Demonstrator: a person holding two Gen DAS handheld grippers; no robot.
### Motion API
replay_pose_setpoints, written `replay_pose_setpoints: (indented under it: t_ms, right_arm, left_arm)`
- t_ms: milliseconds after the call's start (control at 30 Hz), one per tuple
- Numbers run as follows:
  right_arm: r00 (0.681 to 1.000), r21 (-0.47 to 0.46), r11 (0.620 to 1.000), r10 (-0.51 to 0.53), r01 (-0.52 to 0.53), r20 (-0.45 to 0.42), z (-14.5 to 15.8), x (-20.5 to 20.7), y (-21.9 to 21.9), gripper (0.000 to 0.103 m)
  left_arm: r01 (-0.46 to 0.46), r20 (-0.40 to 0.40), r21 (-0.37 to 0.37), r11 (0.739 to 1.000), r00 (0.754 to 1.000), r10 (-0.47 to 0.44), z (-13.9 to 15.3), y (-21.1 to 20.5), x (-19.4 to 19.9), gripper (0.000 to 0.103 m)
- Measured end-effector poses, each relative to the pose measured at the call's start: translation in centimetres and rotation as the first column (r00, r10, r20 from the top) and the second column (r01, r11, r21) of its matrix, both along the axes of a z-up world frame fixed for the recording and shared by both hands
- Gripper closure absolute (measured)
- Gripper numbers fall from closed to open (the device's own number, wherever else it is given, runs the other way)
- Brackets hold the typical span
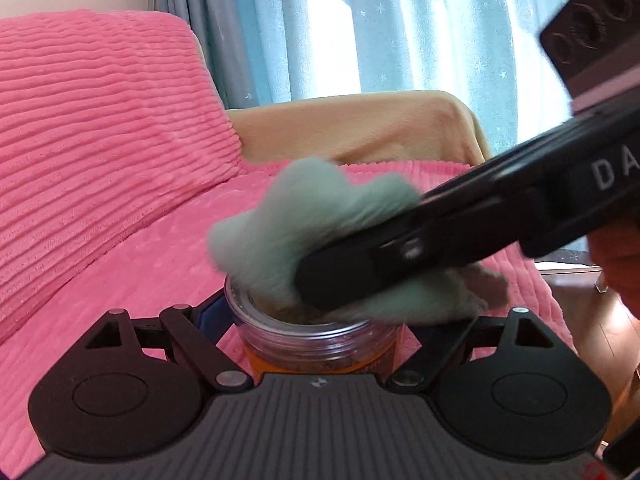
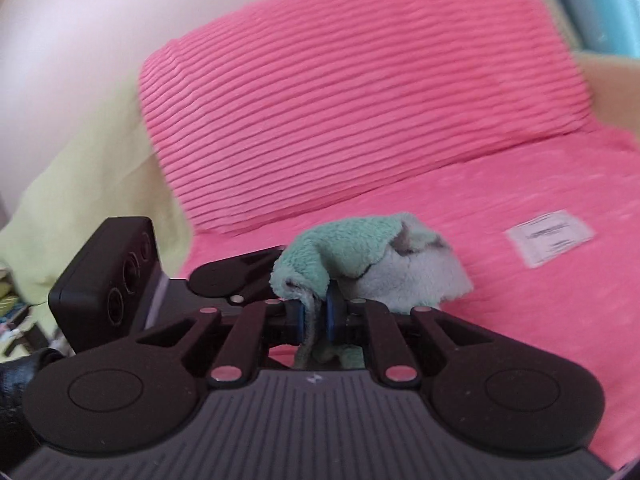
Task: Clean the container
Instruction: 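Lower the jar onto the cushion with the left gripper while the right gripper drops the cloth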
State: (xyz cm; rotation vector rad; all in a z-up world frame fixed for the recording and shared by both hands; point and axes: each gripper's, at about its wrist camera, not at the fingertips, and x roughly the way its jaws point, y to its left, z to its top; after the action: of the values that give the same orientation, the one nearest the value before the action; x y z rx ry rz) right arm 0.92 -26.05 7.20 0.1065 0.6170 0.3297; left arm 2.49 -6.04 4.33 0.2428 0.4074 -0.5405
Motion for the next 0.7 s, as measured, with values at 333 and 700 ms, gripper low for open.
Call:
replay_pose_setpoints:
  t_ms: [333, 700]
  right_arm:
    - [1.000, -0.018, 1.000, -0.016, 0.015, -0.020, 0.0, -0.5, -0.1, 0.096]
    - [0.999, -0.039, 0.999, -0.033, 0.032, -0.041, 0.0, -1.0, -0.2, 0.084]
  left_arm:
    - [-0.087, -0.001, 0.061, 0.994, 0.996, 0.087, 0.7, -0.8, -0.6, 0.017]
    - [-0.222, -0.029, 0.049, 0.974, 0.974, 0.224, 0.6, -0.5, -0.5, 0.015]
